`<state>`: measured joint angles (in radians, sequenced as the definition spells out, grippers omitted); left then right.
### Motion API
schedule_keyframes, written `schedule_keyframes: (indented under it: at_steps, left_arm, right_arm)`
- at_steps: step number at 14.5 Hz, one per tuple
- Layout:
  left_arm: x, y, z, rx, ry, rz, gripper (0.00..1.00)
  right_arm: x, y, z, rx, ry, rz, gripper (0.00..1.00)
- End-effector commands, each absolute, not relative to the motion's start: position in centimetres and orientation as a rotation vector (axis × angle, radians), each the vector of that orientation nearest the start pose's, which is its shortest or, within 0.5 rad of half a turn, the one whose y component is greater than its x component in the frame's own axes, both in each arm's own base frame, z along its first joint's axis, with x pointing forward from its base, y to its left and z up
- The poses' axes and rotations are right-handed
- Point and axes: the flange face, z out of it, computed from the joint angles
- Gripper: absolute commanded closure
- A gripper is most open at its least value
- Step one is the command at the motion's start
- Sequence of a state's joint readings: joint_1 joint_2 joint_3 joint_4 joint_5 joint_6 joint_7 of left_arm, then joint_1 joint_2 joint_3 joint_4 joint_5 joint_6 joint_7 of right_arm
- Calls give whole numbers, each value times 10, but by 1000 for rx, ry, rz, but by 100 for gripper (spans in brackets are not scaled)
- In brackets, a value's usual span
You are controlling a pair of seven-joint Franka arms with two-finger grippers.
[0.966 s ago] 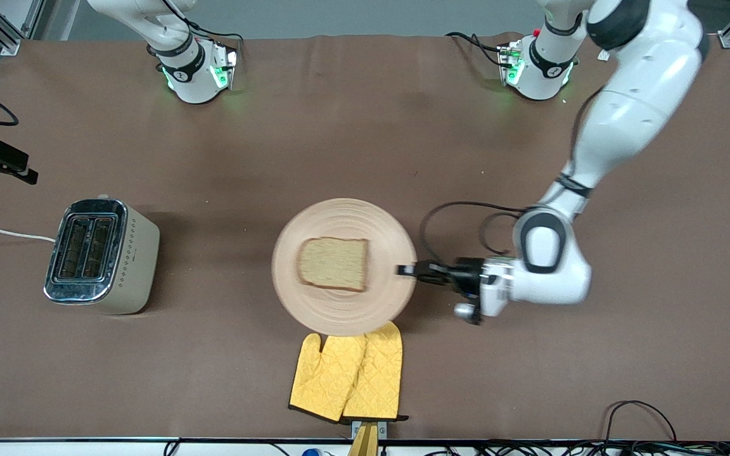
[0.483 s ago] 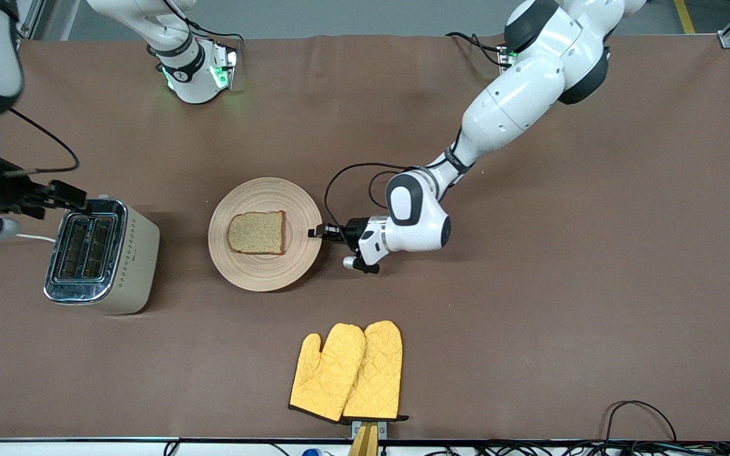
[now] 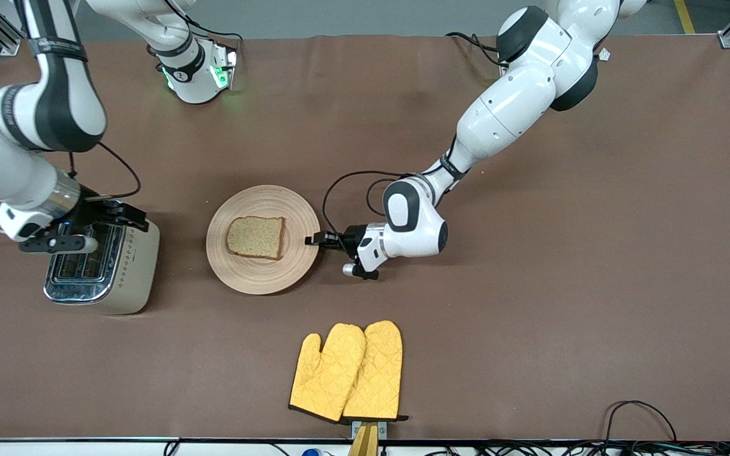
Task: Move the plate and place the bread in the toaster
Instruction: 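Release the plate with the left gripper while the right gripper reaches the bread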
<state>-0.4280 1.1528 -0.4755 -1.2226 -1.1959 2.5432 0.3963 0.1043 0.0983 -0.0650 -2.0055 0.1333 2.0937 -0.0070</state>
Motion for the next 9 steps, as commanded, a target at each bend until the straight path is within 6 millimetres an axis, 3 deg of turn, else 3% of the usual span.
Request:
schedule_keyframes:
  at_steps: [1,3,5,6,9]
  left_arm:
    - [615,-463,166,2016,54,-180,0]
    - [655,-396,188,2060,-2,-256,0]
    - [680,-324,208,2092,-71,-361,0]
    - [693,-277,214,2094,-74,-384,0]
    - [717,-173,242,2219,-172,-398,0]
  right_arm:
    - [563,62,406,-3020,85,-28,0]
    - [552,70,370,-3025,88,-84,0]
    - [533,99,333,-3015,127,-158,0]
    - [528,115,317,-3007,172,-163,0]
    - [524,139,293,-3001,185,-123,0]
